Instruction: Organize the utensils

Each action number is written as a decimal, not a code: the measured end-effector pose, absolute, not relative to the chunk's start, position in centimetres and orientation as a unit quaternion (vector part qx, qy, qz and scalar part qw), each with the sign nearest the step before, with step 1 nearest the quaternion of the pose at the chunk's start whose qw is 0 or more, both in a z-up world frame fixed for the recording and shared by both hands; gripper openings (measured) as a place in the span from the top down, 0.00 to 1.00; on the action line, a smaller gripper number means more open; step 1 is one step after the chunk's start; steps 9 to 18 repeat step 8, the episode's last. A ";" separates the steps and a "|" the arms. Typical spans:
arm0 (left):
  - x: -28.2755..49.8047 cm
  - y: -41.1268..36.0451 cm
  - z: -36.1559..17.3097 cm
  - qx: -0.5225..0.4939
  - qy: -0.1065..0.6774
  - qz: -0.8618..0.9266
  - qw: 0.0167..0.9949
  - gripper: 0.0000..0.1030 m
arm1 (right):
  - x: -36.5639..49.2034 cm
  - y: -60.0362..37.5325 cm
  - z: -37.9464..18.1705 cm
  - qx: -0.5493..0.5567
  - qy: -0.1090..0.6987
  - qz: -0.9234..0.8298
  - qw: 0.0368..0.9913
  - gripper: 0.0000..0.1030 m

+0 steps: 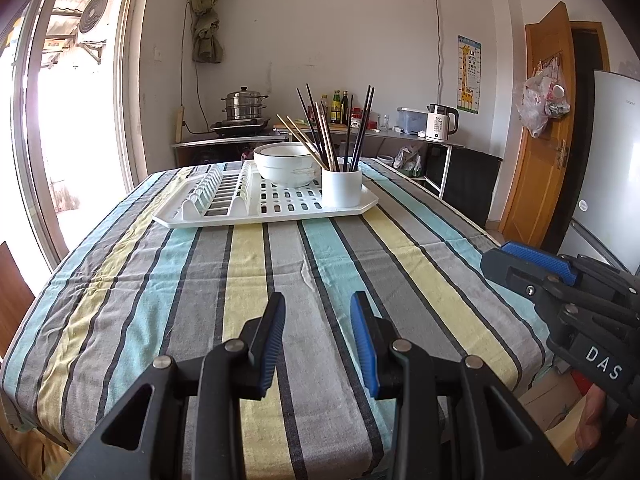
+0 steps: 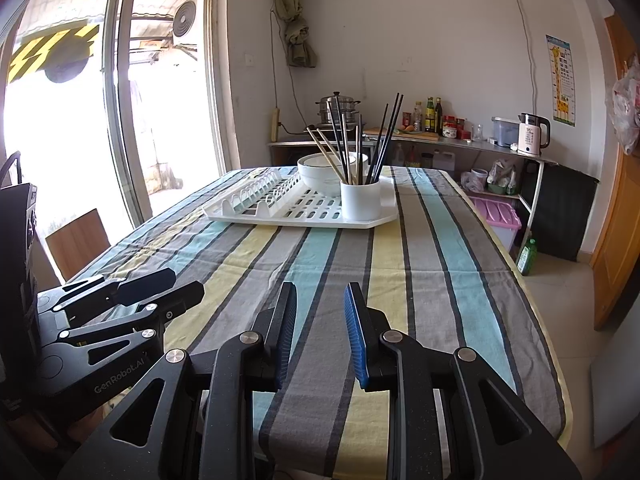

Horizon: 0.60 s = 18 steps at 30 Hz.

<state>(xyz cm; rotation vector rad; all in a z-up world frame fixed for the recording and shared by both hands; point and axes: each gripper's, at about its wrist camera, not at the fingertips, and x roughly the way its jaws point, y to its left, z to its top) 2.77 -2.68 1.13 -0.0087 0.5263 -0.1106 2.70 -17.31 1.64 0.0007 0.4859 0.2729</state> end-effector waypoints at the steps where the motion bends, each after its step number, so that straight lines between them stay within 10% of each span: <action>1: 2.8 -2.7 1.1 -0.005 0.259 -0.055 0.964 0.66 | 2.7 -17.3 1.6 0.000 0.240 0.135 0.961 0.75; 18: 2.7 -2.5 1.2 -0.008 0.259 -0.054 0.964 0.66 | 2.7 -17.3 1.6 0.000 0.241 0.135 0.961 0.75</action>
